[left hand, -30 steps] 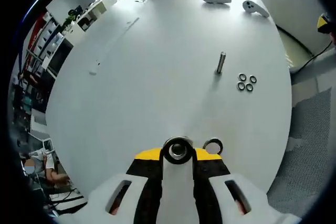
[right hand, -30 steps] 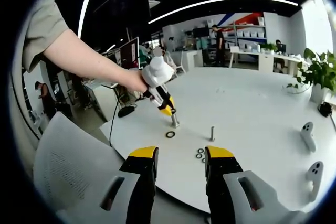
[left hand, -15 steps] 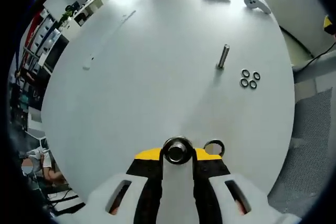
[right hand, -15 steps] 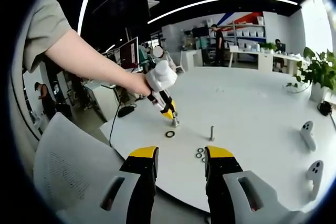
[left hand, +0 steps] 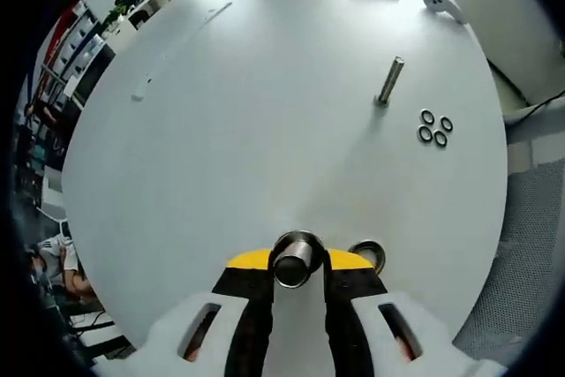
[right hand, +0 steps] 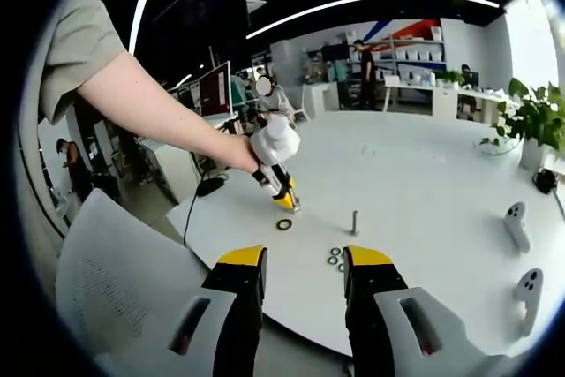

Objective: Place the washer onto the threaded stud by aligning its center hole with the stud, sliding it down to the base, and recovering from edge contact or off-axis alignment until the washer reaches the visible bottom stop.

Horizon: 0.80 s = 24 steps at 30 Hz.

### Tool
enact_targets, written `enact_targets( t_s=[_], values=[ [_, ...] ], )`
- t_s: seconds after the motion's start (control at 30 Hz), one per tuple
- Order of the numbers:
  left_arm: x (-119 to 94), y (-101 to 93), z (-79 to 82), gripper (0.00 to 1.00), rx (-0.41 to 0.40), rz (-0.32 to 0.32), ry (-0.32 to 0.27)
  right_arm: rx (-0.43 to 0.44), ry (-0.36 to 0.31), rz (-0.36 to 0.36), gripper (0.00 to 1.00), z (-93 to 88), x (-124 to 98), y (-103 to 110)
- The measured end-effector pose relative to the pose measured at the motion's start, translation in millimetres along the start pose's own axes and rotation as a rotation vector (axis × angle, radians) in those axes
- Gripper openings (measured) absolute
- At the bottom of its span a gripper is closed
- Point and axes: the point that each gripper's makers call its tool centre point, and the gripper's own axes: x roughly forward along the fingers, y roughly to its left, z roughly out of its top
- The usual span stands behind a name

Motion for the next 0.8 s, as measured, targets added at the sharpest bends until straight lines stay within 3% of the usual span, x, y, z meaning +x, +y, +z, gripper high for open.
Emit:
enact_targets(
  t_s=[0.27, 0.47, 0.6, 0.8],
  values=[
    [2.5, 0.2, 0.6, 0.19, -0.020, -0.003, -0.001, 0.004, 0.003, -0.002, 0.37, -0.5, -0.1, -0.2],
    [3.0, -0.4, 0.8, 0.20, -0.089, -0.016, -0.012, 0.007, -0.003, -0.005, 0.36, 0.6, -0.5, -0.6],
    [4.1, -0.6, -1.3, 0.21, -0.059, -0.002, -0.008, 0.006, -0.001, -0.005, 0.37, 0.0, -0.4, -0.3],
    [-1.3, -1.2, -0.6, 0.29, -0.086, 0.006, -0.024, 0.005, -0.002, -0.006, 0.37, 0.1, -0.6, -0.6]
  ],
)
